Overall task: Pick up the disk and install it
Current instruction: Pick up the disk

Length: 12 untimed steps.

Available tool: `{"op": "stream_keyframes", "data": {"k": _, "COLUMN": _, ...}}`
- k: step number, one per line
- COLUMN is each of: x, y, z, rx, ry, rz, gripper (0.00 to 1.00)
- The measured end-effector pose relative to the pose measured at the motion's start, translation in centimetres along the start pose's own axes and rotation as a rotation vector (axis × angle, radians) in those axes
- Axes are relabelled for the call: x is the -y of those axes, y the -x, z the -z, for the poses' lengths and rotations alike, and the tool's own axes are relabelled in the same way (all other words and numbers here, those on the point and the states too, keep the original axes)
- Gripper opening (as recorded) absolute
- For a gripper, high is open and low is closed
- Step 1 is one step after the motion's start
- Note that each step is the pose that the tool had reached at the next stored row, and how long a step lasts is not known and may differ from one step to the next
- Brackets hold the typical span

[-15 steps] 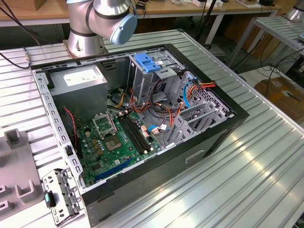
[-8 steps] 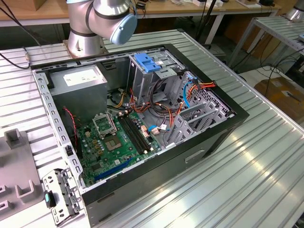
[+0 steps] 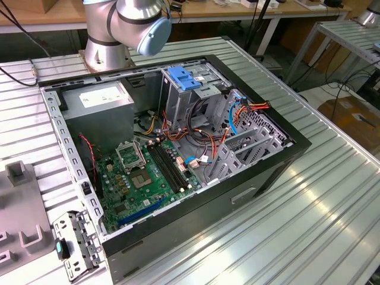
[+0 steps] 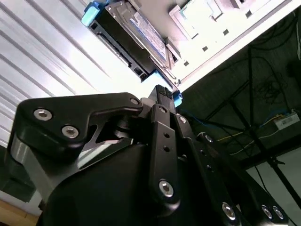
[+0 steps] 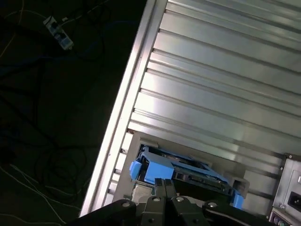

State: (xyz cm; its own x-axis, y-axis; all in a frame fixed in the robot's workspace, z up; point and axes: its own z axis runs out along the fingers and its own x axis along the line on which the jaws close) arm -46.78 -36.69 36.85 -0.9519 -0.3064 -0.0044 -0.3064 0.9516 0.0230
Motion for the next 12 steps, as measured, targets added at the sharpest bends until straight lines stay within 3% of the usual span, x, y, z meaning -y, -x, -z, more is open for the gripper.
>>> {"op": "stream_keyframes", "data": {"k": 12, "x": 0.0, "y": -0.01, "z": -0.43, "rx": -0.005, "ry": 0.0008, "rz": 0.262, "gripper": 0.11}}
